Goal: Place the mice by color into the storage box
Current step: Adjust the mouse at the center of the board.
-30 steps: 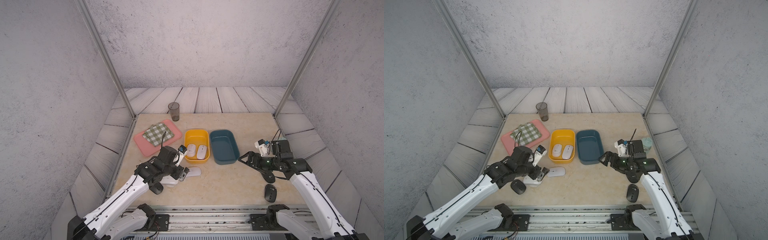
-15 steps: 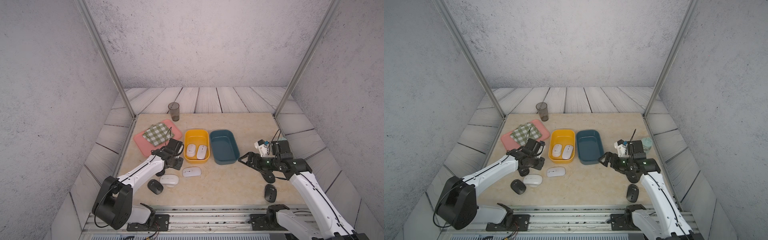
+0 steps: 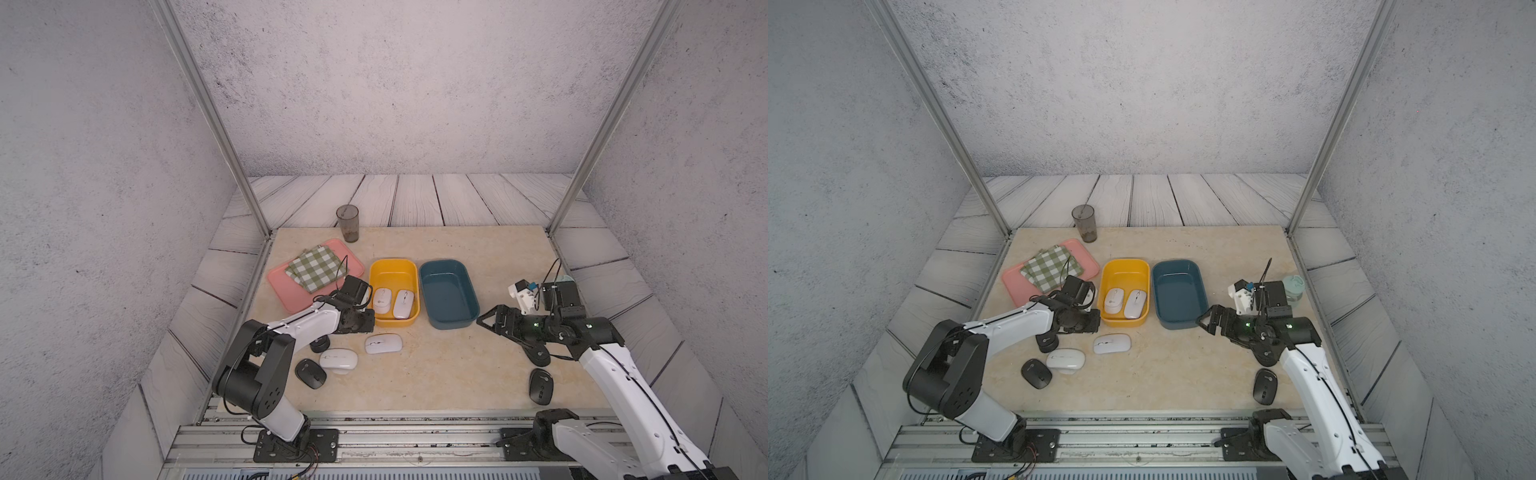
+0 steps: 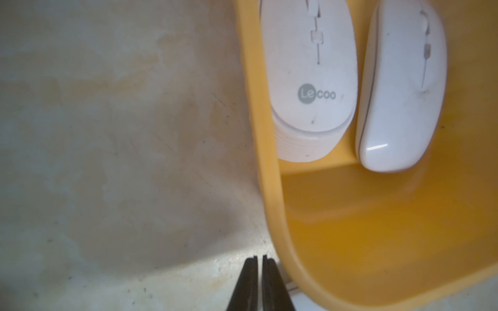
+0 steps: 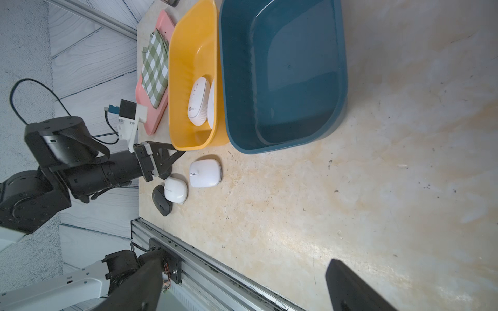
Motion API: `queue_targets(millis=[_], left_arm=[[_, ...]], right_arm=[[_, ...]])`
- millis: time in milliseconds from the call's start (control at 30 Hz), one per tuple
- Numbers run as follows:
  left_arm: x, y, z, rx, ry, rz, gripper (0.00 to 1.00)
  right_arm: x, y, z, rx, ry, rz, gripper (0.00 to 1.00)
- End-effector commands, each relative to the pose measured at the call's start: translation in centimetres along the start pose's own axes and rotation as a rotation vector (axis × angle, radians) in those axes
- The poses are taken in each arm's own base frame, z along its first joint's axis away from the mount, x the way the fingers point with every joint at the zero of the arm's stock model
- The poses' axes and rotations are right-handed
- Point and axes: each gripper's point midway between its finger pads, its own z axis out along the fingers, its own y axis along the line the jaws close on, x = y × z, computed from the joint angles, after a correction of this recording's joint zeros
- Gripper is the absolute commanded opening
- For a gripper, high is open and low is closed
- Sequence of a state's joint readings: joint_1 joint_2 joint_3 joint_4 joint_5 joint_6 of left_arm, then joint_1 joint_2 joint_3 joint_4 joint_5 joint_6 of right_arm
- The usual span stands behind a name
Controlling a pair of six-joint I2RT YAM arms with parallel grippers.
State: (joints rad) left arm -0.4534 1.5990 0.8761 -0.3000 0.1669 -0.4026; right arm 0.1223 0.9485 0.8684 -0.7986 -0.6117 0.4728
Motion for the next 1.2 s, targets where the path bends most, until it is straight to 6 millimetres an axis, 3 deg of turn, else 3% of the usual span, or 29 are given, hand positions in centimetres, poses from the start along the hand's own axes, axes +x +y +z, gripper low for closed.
queue_targets(millis=[0, 467, 733, 1000, 1167], left_arm=[[-0.3, -1.1, 0.8, 0.080, -0.016, -0.065, 0.11], [5.0, -2.1, 1.9, 0.125, 0.046, -0.075, 0.10], [7.5, -4.6, 1.5, 0.141, 0.056, 0.013, 0.11], [7.5, -5.9, 2.4, 0.118, 0.073, 0.053, 0.13], [7.2, -7.8, 3.2, 0.123, 0.075, 0.094, 0.14]], right_arm=[[-0.2, 0.4, -0.7, 0.001, -0.019, -0.027, 0.99], [-0.1, 0.5, -0.9, 0.004, -0.028, -0.021, 0.99], [0.4, 0.3, -0.8, 0.002, -0.017, -0.007, 0.99], [1.3, 0.0, -0.9, 0.008, -0.004, -0.010, 0.99], [1.6, -0.1, -1.1, 0.011, -0.001, -0.012, 0.99]])
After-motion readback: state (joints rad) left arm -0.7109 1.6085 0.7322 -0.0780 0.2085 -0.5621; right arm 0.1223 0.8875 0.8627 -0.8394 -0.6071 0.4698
